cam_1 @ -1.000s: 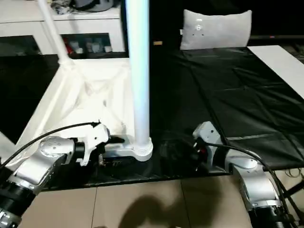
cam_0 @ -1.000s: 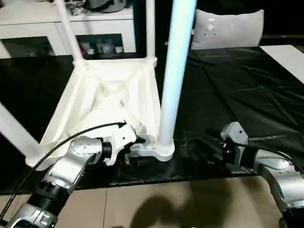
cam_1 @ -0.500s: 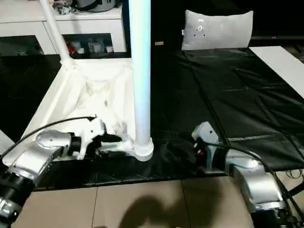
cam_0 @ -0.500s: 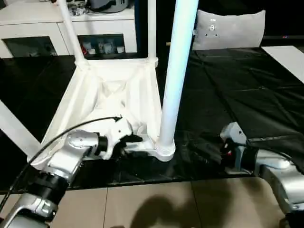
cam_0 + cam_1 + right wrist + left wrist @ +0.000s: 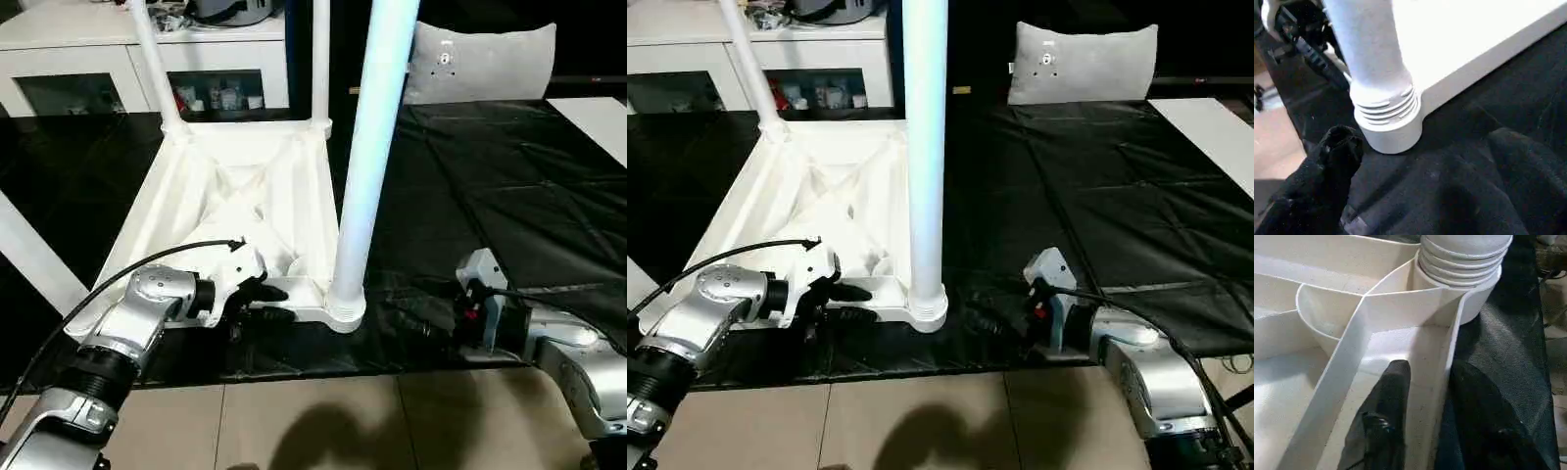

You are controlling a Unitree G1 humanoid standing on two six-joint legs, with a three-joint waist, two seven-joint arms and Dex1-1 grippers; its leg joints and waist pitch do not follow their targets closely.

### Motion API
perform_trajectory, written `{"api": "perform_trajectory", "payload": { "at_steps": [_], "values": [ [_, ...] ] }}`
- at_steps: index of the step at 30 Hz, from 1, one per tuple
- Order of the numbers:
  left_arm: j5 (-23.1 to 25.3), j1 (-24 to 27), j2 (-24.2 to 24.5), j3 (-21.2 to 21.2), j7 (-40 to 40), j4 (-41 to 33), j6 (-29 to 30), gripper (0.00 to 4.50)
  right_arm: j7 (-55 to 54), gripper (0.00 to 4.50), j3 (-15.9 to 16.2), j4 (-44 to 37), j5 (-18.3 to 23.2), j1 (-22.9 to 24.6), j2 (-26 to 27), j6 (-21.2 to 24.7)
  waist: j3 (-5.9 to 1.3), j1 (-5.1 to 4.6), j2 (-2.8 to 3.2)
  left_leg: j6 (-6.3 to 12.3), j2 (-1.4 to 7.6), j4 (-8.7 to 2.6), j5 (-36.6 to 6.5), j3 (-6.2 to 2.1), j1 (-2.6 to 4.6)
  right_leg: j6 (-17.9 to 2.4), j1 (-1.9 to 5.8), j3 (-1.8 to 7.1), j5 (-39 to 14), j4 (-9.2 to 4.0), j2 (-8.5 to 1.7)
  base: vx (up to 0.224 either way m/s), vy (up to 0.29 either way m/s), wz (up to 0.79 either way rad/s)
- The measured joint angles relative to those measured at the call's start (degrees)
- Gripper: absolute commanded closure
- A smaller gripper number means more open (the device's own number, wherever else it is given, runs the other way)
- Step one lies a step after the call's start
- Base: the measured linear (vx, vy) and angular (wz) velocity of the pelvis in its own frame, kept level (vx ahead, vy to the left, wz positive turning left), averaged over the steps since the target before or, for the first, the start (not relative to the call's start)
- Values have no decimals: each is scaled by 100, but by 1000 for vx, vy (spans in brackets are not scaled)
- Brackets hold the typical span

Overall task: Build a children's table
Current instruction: Rotate leg to tighten

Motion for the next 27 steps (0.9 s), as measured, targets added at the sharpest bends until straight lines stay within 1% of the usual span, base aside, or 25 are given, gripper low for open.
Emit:
{"api": "perform_trajectory", "payload": {
  "at_steps": [1,3,6,9,10,11,14,16,20,22,25,27],
  "values": [
    [17,-23,-1,-4,-25,30,-18,338,21,0,4,-1,-16,0,0,-29,0,-1,0,0,0,1,0,0,0,0,0,0,0,0,0,0,0,0],
    [27,-54,-1,-33,-85,80,-55,344,54,0,4,-2,-11,1,-14,-19,0,-4,0,0,0,2,0,0,1,0,2,0,0,0,0,0,0,0],
    [36,-91,3,-45,-132,137,-78,381,69,0,6,-3,20,1,-27,-3,0,-6,0,0,0,3,0,0,2,0,2,0,0,0,0,0,0,0],
    [146,-129,50,-120,-228,138,-218,401,107,0,10,-4,47,3,-30,-3,0,-11,0,0,0,2,0,0,3,1,3,0,0,0,0,0,0,0],
    [175,-135,74,-149,-246,138,-260,401,119,0,15,-5,48,5,-30,-3,-2,-17,2,0,0,3,0,-1,4,0,3,0,0,0,0,0,0,0],
    [218,-146,89,-170,-283,143,-334,422,129,0,16,-5,47,15,-30,-6,-3,-21,4,0,0,2,0,0,4,1,4,1,0,0,0,0,0,0],
    [251,-198,90,-203,-384,162,-408,432,153,0,15,-4,60,16,-29,-19,-3,-19,4,0,0,1,-1,0,1,0,2,0,0,0,0,0,0,0],
    [255,-207,90,-216,-413,155,-412,447,177,0,10,-4,129,15,-27,-1,-3,-27,4,1,0,1,-1,1,0,0,0,0,0,-1,0,0,0,0],
    [313,-194,64,-339,-523,10,-493,447,325,0,-3,5,327,-68,-25,137,-3,-29,4,1,1,0,-2,1,0,0,-1,0,0,-1,0,0,0,0],
    [364,-141,56,-383,-538,-148,-480,447,468,0,34,55,330,-197,-27,140,-3,-21,6,1,1,0,-2,2,0,-1,0,0,0,0,0,0,0,0],
    [383,-65,21,-462,-578,-336,-467,447,655,0,198,160,246,-412,-60,6,-5,-1,8,1,1,1,-2,2,3,-1,4,0,0,0,-1,0,0,0],
    [394,-45,-54,-559,-614,-438,-467,450,861,28,350,310,227,-603,-57,-83,-8,48,12,1,0,4,-2,2,3,-1,8,0,0,0,-4,0,0,0]
  ]
}}
